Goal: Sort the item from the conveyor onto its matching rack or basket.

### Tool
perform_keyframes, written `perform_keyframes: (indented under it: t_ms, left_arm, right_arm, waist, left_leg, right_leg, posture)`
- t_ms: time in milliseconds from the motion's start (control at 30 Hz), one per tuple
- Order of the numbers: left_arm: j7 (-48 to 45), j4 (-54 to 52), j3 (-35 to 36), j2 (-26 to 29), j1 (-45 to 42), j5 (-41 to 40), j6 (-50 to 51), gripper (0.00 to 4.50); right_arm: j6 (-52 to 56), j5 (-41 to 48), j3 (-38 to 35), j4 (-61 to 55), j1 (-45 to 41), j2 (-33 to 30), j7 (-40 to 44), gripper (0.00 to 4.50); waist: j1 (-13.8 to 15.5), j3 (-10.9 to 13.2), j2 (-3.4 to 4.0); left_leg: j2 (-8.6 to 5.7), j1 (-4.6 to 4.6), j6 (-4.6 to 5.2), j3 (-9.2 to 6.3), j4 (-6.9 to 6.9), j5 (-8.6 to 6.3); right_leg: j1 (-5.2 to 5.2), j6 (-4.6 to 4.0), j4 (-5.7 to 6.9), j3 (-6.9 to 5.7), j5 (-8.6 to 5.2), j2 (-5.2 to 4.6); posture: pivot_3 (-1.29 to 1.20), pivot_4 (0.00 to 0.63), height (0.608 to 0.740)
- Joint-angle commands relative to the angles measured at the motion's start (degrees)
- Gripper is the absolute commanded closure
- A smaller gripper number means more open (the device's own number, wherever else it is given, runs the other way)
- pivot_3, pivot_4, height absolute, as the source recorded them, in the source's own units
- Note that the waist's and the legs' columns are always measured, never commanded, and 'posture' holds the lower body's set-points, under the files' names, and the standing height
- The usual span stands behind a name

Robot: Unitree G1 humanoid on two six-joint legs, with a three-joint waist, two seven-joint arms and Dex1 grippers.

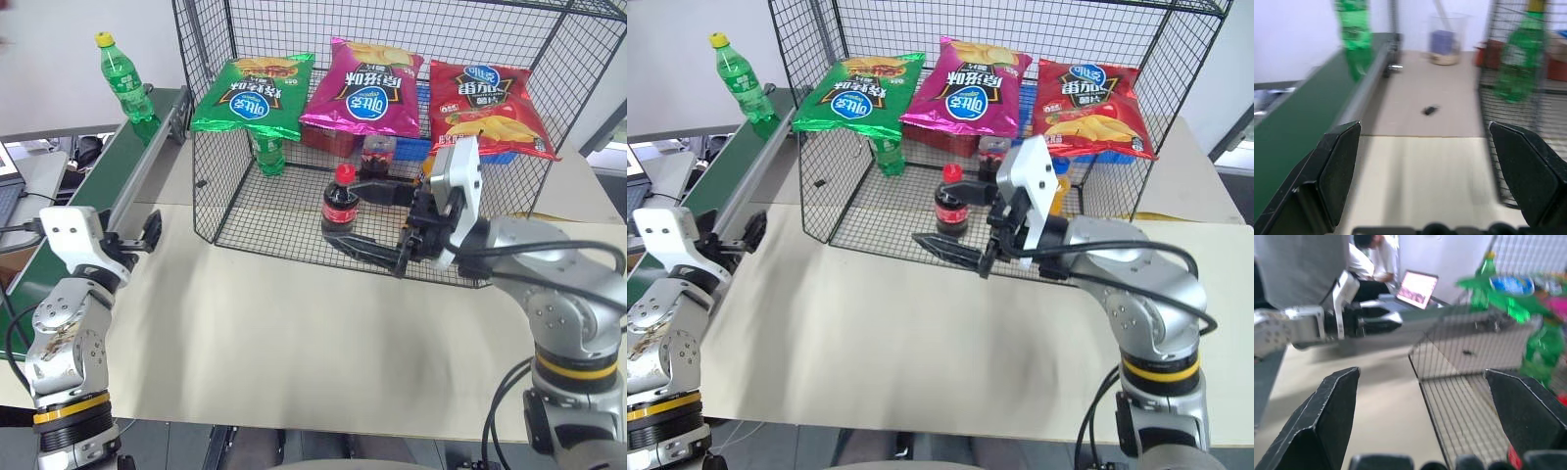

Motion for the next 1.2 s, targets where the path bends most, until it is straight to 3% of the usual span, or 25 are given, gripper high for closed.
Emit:
perform_keyframes:
  t_ms: [33, 467, 733, 1200]
  left_arm:
    - [3.9, -1.5, 5.5, 0.9, -1.1, -0.2, -2.5, 0.05]
    - [2.7, 6.7, 14.6, 7.2, -1.4, -2.2, -4.5, 0.05]
    - [-1.8, 9.7, 13.5, 8.7, -1.6, -6.1, -1.6, 0.05]
    - [-3.3, 15.5, 12.6, 11.4, -4.0, -4.6, -3.7, 0.05]
  right_arm:
    - [0.4, 2.7, 0.7, 2.2, -6.2, 1.4, 1.1, 0.0]
    - [-2.0, 2.5, 4.0, 6.7, -13.8, 6.7, 3.7, 0.0]
    - [-2.5, 2.1, 4.1, 6.8, -15.0, 7.6, 3.6, 0.0]
    - [-2.9, 1.4, 3.9, 6.2, -14.5, 7.6, 2.6, 0.0]
  waist:
    - [-0.1, 0.0, 0.0]
    - [0.0, 0.0, 0.0]
    - [0.0, 0.0, -0.02]
    - [-0.1, 0.0, -0.02]
  left_leg:
    - [0.0, -0.01, 0.0, 0.01, 0.0, 0.0]
    - [0.01, 0.01, 0.0, -0.02, -0.05, 0.0]
    - [-0.02, -0.01, 0.0, -0.01, -0.1, 0.0]
    - [-0.02, 0.0, 0.0, 0.0, -0.16, 0.0]
  right_leg:
    - [-0.03, -0.01, 0.01, 0.01, 0.0, -0.01]
    - [-0.07, -0.03, 0.04, -0.15, 0.02, -0.39]
    - [-0.13, -0.04, 0.06, -0.46, 0.02, -0.74]
    - [-0.18, -0.06, 0.05, -0.61, 0.03, -0.88]
  posture:
    - [0.0, 0.15, 0.74]
    - [0.0, 0.15, 0.74]
    - [0.0, 0.15, 0.74]
    - [0.0, 0.15, 0.74]
